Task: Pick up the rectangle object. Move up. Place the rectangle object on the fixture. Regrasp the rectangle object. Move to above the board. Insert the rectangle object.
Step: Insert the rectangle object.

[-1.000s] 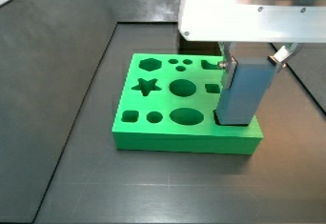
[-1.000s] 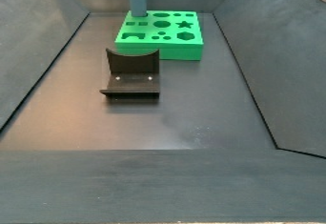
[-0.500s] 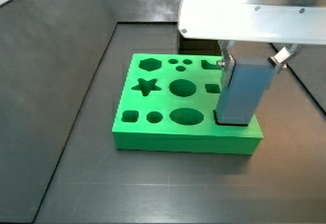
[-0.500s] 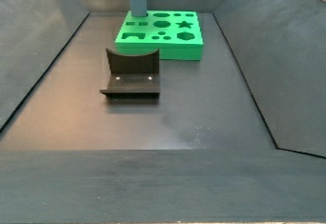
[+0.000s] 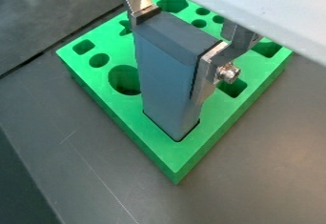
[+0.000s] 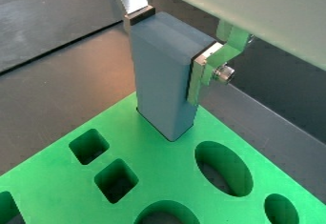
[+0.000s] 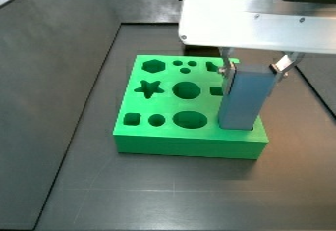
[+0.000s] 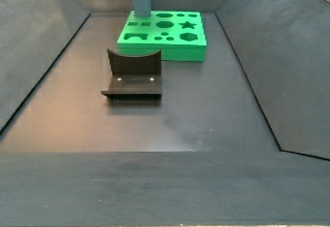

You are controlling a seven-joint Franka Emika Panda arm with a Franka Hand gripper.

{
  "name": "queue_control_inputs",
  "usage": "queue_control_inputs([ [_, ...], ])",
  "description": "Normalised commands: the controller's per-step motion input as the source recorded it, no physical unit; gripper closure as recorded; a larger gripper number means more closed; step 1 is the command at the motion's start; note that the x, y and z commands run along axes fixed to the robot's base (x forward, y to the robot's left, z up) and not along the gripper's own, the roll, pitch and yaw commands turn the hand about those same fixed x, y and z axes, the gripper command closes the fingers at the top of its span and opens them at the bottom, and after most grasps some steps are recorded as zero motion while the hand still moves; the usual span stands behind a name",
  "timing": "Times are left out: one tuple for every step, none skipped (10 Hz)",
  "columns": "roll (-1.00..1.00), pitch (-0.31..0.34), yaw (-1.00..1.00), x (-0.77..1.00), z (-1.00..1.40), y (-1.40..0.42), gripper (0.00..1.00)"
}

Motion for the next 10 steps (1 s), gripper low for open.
queue_control_inputs([
  [0.00,-0.041,-0.03,-0.03,-0.15,0.00,1.00],
  [0.09,-0.101,0.00,0.00,-0.67,-0.08,1.00],
  [0.44,-0.054,-0.01,0.02,-0.47,-0.19,1.00],
  [0.49,-0.057,-0.03,0.12,-0.37,-0.37,1.00],
  [0.27,-0.137,0.00,0.13,-0.73,-0.59,1.00],
  [0.19,-0.096,0.00,0.13,-0.96,-0.60,1.00],
  [0.11,-0.040,0.00,0.15,-1.00,-0.55,1.00],
  [0.01,-0.003,0.24,0.33,-1.00,-0.27,1.00],
  [-0.02,0.170,-0.13,0.22,0.00,0.06,1.00],
  [0.00,0.009,0.00,0.00,0.00,0.00,1.00],
])
